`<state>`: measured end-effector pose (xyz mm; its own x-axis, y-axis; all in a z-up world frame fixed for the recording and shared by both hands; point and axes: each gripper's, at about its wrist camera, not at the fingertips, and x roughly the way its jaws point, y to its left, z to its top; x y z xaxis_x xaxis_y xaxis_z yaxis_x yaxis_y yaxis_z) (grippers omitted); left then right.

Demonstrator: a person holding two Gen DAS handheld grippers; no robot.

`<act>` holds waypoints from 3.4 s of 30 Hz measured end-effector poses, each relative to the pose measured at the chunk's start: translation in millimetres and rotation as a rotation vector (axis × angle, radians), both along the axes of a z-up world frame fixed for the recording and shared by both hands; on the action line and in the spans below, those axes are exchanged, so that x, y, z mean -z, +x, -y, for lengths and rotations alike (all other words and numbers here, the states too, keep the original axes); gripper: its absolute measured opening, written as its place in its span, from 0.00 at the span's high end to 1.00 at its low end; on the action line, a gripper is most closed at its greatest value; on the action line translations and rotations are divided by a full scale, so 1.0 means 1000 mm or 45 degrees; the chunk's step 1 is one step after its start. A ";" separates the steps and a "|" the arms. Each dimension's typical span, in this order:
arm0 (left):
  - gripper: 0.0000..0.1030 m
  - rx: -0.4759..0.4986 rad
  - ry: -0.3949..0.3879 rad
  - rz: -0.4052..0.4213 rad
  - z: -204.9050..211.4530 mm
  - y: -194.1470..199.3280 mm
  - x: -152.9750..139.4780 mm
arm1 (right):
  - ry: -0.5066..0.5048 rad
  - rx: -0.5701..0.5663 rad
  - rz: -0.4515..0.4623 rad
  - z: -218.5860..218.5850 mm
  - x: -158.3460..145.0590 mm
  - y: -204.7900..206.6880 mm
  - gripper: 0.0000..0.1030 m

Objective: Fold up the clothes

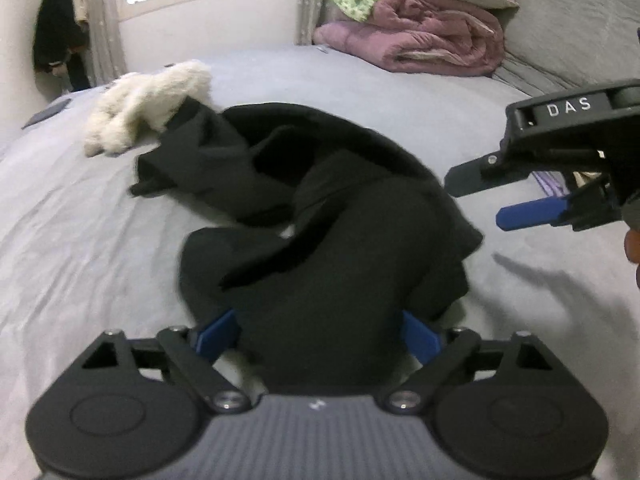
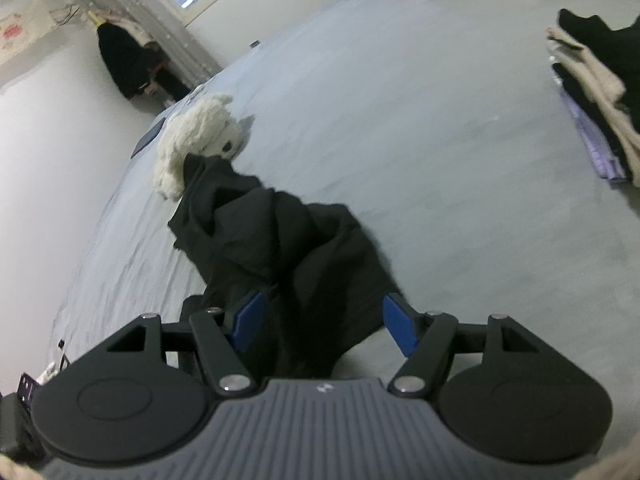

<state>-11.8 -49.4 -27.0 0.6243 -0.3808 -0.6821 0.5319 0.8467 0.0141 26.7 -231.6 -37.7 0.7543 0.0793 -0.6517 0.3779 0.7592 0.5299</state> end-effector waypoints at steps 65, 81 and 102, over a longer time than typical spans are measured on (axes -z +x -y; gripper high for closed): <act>0.00 -0.075 -0.060 0.106 -0.034 -0.020 0.043 | -0.262 -0.130 -0.070 -0.062 0.022 0.011 0.68; 0.00 -0.074 -0.059 0.105 -0.034 -0.020 0.043 | -0.262 -0.131 -0.074 -0.062 0.023 0.012 0.68; 0.00 -0.074 -0.059 0.105 -0.034 -0.020 0.043 | -0.254 -0.131 -0.075 -0.062 0.023 0.011 0.68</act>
